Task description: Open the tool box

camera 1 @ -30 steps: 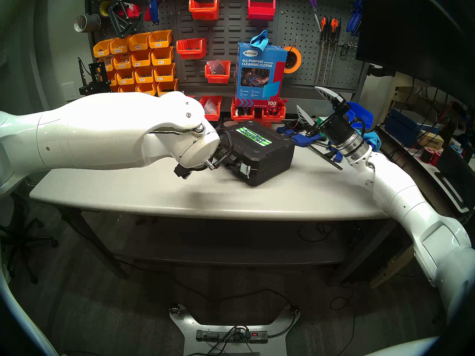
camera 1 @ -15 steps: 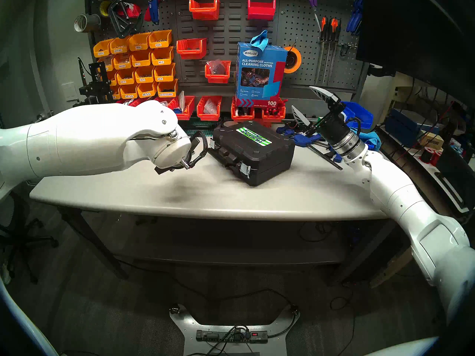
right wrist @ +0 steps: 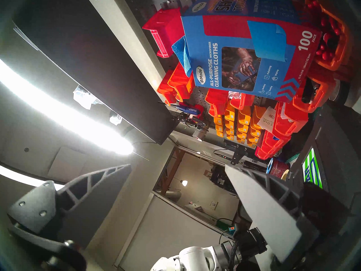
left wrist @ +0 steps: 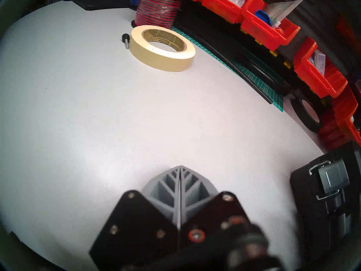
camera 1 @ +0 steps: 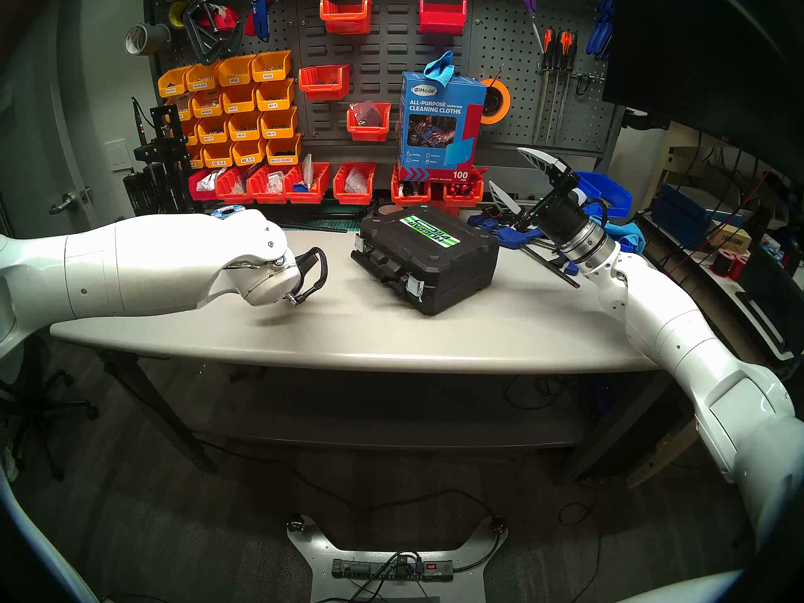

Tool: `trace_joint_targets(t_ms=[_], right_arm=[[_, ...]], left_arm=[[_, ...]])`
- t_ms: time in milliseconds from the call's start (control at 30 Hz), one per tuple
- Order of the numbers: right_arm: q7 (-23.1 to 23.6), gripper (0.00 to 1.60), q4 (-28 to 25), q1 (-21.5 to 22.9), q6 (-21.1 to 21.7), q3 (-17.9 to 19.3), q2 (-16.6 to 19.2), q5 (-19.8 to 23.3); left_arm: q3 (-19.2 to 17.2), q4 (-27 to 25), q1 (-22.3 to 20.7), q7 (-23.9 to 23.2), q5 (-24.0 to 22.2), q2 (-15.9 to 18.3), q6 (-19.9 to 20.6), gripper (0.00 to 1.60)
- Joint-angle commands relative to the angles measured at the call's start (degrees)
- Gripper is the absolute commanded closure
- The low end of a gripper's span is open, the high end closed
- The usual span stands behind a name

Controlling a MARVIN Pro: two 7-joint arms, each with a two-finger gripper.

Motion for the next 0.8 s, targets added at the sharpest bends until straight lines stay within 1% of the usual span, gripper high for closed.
trace_joint_targets(t_ms=[0, 33, 67, 133, 233, 367, 567, 767], right_arm=[[-0.17, 0.0, -0.77, 0.8, -0.14, 0.49, -0.08, 0.32], [-0.21, 0.0, -0.77, 0.78, -0.14, 0.5, -0.12, 0.33], [-0.23, 0.0, -0.75, 0.77, -0.12, 0.51, -0.17, 0.34], [-0.32, 0.0, -0.75, 0.76, -0.11, 0.53, -0.23, 0.4], [-0.46, 0.0, -0.77, 0.73, -0.14, 0.57, -0.29, 0.51], [-0.62, 0.0, -0.8, 0.64, -0.14, 0.58, -0.27, 0.64], [-0.75, 0.0, -0.79, 0.54, -0.16, 0.55, -0.19, 0.72], [-0.84, 0.0, -0.76, 0.63, -0.14, 0.51, -0.26, 0.83]], left_arm=[[1.39, -0.07, -1.11, -7.26, 6.79, 0.97, 3.12, 1.6], [1.49, -0.29, -1.12, -7.45, 7.94, 1.05, 3.25, 1.6], [2.07, -0.56, -1.48, -8.62, 9.44, 1.25, 3.91, 1.6], [3.07, -0.77, -1.87, -10.12, 12.35, 1.41, 3.63, 1.6], [4.23, -0.95, -2.26, -11.02, 16.4, 1.57, 2.54, 1.6], [6.71, -0.26, -2.61, -11.3, 23.89, 1.25, 0.83, 1.6], [11.17, 3.68, -2.05, -13.6, 34.69, 0.33, -0.19, 1.6], [15.09, 9.38, -0.9, -18.97, 44.33, -0.35, -3.13, 1.6]])
